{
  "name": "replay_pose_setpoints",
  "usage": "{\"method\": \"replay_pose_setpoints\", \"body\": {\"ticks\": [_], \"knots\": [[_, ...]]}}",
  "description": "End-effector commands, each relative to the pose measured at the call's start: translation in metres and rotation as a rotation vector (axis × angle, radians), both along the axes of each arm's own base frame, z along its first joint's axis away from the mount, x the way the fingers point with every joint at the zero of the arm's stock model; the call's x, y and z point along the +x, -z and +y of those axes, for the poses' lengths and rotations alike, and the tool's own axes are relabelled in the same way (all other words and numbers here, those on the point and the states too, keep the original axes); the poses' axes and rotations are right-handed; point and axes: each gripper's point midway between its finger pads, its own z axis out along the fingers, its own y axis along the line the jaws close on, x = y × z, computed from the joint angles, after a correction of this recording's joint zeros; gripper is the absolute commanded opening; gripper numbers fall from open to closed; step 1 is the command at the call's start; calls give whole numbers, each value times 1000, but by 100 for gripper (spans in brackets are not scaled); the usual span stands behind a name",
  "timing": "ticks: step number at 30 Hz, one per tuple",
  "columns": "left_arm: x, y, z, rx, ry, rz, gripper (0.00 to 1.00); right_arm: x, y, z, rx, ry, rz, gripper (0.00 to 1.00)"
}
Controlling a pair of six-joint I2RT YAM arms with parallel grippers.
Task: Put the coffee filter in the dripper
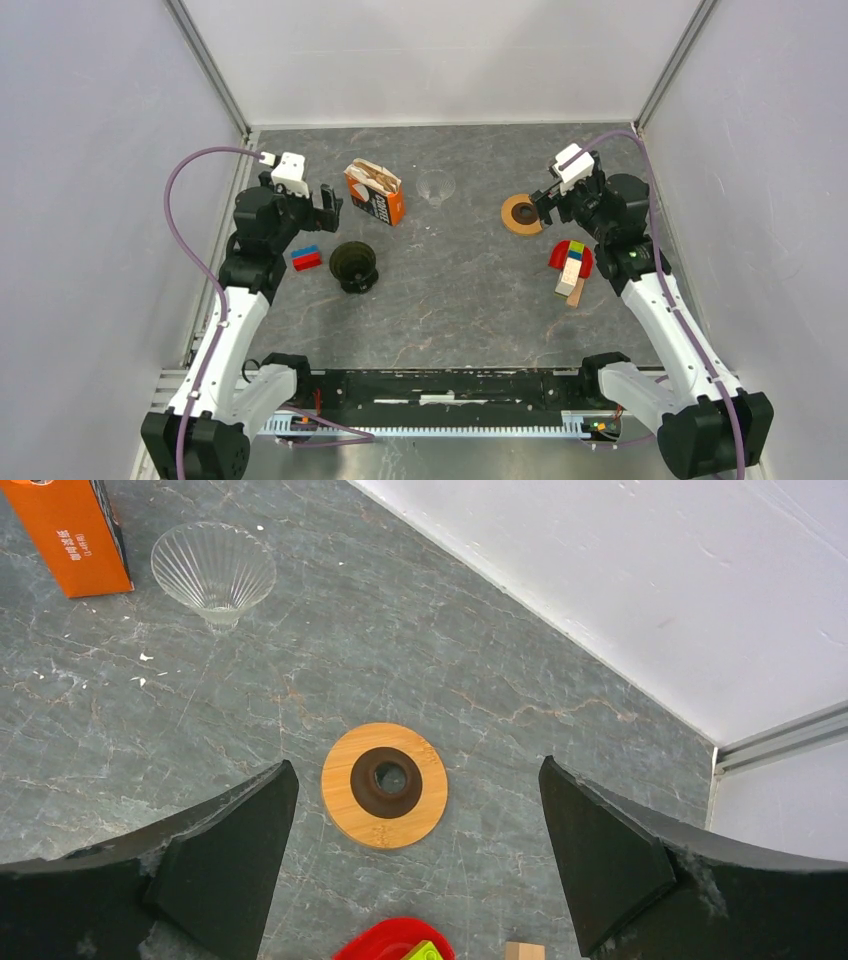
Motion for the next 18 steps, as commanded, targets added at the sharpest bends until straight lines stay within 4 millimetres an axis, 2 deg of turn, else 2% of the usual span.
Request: {"method": "replay_pose_setpoints", "body": {"ticks": [1, 7, 13, 16, 18], "knots": [[-2, -7, -1, 7, 13, -34, 100, -1, -16, 2, 1, -7, -52, 98], [-4, -5, 11, 59, -31, -17, 100, -2, -13, 4, -6, -29, -51, 98], [-11, 15, 23, 185, -37, 24, 100, -5, -12, 9, -29, -67, -51, 98], [-16, 21, 26, 223, -28, 51, 100, -8, -1, 14, -49, -115, -39, 98], [-24, 30, 19, 254, 43, 95, 100, -12, 14, 18, -58, -149, -23, 98]]}}
